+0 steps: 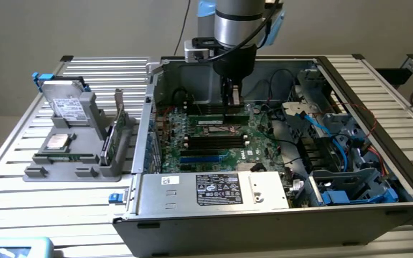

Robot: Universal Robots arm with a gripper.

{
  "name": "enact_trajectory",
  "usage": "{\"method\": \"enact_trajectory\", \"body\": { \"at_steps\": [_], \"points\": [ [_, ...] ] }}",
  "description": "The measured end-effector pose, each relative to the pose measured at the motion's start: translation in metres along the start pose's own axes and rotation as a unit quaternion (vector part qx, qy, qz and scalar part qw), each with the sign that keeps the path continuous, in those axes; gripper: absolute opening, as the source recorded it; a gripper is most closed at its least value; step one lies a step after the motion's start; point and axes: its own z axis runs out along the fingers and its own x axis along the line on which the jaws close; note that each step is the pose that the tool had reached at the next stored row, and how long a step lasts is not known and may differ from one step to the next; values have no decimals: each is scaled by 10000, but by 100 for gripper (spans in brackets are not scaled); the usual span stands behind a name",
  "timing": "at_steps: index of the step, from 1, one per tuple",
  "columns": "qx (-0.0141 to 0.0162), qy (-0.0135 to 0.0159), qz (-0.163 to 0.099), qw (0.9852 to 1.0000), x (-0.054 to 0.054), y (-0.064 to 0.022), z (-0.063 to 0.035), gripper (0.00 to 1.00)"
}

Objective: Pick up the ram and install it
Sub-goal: 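Insert the ram into the slot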

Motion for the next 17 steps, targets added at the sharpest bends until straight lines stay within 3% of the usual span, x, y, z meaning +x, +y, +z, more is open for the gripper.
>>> {"method": "enact_trajectory", "body": {
  "at_steps": [2, 3, 17],
  "points": [
    [4, 46, 0, 10000, -29, 0, 8, 14],
    [5, 51, 0, 10000, -41, 0, 13, 14],
    [15, 48, -81, 10000, -16, 9, 114, 14]
  ]
}}
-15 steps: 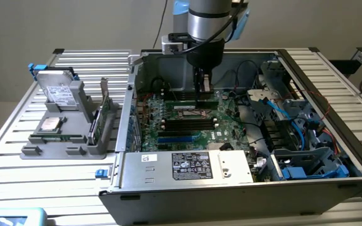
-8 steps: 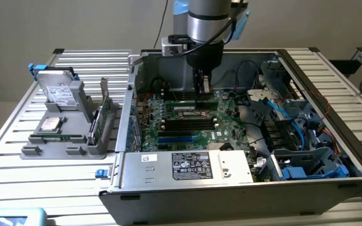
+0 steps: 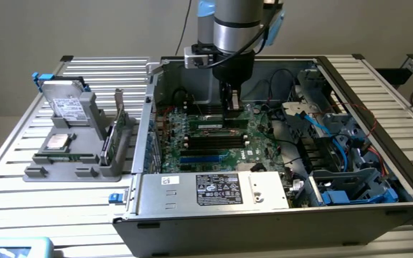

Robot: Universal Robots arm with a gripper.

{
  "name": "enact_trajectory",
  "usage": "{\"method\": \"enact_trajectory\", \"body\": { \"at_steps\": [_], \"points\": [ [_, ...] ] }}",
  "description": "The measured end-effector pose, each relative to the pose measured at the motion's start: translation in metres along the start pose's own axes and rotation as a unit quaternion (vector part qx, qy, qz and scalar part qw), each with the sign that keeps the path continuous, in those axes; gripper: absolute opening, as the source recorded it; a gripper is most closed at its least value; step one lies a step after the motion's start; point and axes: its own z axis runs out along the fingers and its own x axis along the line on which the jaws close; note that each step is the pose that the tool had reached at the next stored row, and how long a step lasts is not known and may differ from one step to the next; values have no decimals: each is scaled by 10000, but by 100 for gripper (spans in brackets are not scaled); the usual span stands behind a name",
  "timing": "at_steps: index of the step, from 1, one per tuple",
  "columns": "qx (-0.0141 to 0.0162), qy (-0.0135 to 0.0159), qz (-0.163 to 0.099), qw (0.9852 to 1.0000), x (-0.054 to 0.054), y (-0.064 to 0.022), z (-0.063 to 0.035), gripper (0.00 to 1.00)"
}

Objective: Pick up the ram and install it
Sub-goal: 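Insert the ram into the slot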

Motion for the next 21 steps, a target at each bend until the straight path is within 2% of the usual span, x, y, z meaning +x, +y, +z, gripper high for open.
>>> {"method": "enact_trajectory", "body": {
  "at_steps": [9, 21],
  "points": [
    [13, -10, -37, 10000, -4, 4, 51, 14],
    [14, -10, -43, 10000, -17, 8, 230, 14]
  ]
}}
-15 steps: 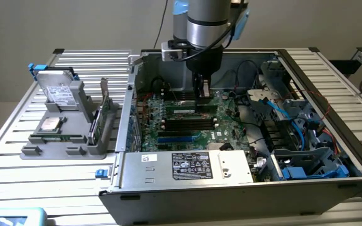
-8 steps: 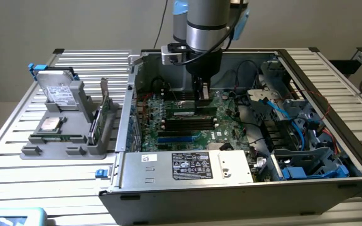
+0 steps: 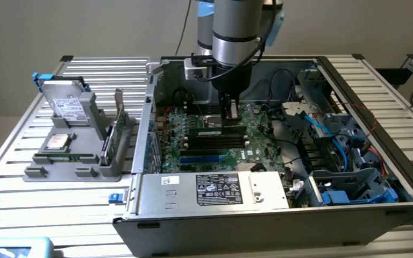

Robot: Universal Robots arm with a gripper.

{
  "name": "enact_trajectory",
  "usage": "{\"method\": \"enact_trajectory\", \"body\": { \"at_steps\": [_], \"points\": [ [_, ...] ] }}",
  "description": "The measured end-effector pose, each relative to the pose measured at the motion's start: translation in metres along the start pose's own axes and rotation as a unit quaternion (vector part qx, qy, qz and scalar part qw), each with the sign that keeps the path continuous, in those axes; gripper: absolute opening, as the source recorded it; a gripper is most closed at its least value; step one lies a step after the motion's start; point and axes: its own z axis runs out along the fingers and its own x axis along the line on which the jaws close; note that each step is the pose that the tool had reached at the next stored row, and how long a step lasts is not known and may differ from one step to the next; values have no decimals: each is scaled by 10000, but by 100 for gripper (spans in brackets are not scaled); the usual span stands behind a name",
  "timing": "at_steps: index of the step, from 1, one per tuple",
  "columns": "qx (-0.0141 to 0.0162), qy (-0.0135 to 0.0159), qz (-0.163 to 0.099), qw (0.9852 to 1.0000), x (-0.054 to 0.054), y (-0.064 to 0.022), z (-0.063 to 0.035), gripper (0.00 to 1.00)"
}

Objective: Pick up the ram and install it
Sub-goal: 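Insert the ram into the slot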

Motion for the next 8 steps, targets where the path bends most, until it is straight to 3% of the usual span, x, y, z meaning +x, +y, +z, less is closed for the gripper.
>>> {"method": "enact_trajectory", "body": {
  "at_steps": [8],
  "points": [
    [0, -1, 0, 10000, 39, 2, 40, 14]
  ]
}}
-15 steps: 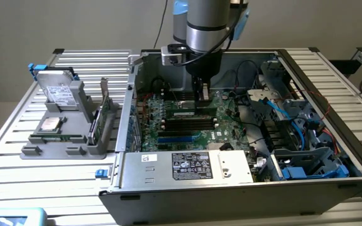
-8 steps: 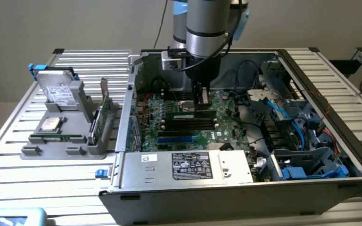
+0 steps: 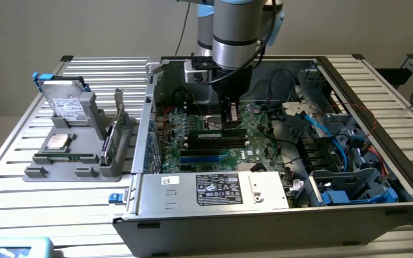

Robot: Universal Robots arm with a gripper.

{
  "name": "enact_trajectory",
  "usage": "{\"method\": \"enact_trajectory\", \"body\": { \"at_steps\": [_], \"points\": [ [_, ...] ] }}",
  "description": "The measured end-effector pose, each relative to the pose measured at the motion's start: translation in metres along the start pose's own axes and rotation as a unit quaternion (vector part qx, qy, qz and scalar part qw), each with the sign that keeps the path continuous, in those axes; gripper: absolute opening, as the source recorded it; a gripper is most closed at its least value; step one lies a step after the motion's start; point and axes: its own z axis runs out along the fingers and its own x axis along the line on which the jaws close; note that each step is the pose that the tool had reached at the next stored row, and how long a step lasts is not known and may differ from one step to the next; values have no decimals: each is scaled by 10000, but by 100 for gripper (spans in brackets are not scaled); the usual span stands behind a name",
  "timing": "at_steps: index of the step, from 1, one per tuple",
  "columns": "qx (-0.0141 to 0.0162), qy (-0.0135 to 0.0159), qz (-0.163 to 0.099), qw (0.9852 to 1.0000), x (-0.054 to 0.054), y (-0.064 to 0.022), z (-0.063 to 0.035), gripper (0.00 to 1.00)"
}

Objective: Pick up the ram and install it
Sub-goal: 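Insert the ram into the slot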

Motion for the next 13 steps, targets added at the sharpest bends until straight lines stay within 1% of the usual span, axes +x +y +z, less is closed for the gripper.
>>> {"method": "enact_trajectory", "body": {
  "at_steps": [6, 10, 12, 13],
  "points": [
    [-1, 2, 0, 10000, -2, 0, 40, 14],
    [-2, 40, -1, 10000, -3, 0, 51, 14],
    [-3, 66, -1, 10000, -6, 0, 60, 14],
    [-3, 69, -1, 10000, -8, 0, 66, 14]
  ]
}}
